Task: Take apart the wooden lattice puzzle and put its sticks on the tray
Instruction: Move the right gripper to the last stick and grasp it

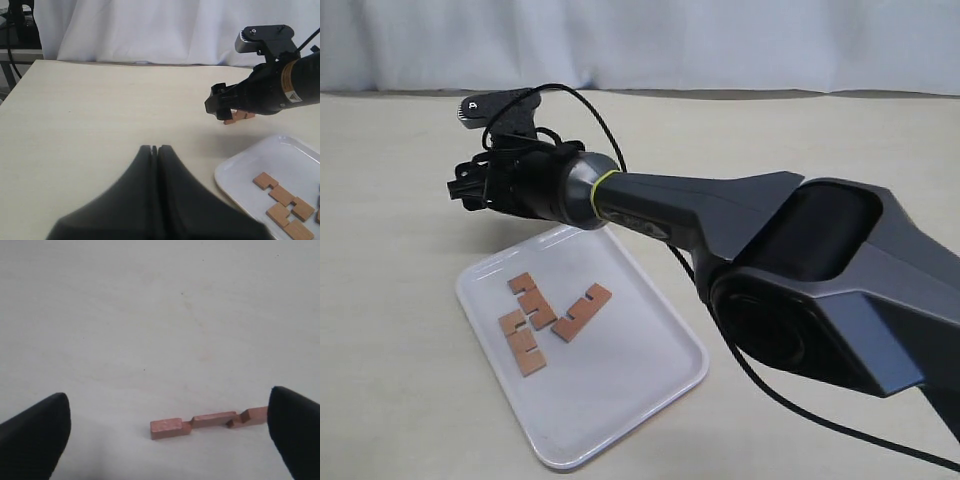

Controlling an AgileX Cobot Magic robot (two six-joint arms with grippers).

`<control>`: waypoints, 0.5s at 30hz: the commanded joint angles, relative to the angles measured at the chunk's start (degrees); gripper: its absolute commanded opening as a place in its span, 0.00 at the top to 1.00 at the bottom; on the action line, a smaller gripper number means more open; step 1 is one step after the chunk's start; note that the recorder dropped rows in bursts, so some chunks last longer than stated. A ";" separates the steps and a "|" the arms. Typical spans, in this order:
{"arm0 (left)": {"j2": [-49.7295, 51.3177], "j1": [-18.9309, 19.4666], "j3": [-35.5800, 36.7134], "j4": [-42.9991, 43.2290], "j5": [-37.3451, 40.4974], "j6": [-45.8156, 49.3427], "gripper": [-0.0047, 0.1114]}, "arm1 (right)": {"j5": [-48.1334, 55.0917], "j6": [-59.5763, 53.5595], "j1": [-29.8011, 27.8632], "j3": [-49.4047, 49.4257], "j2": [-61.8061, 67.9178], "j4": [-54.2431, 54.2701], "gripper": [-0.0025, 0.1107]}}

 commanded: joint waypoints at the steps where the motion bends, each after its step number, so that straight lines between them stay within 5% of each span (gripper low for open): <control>1: -0.07 -0.44 0.20 0.00 -0.85 -0.17 0.96 | 1.10 1.13 -0.61 -0.36 0.61 -2.31 0.10; 15: -0.07 -0.44 0.20 0.00 -0.85 -0.17 0.96 | 2.14 10.02 -1.13 -0.36 3.60 -5.62 0.10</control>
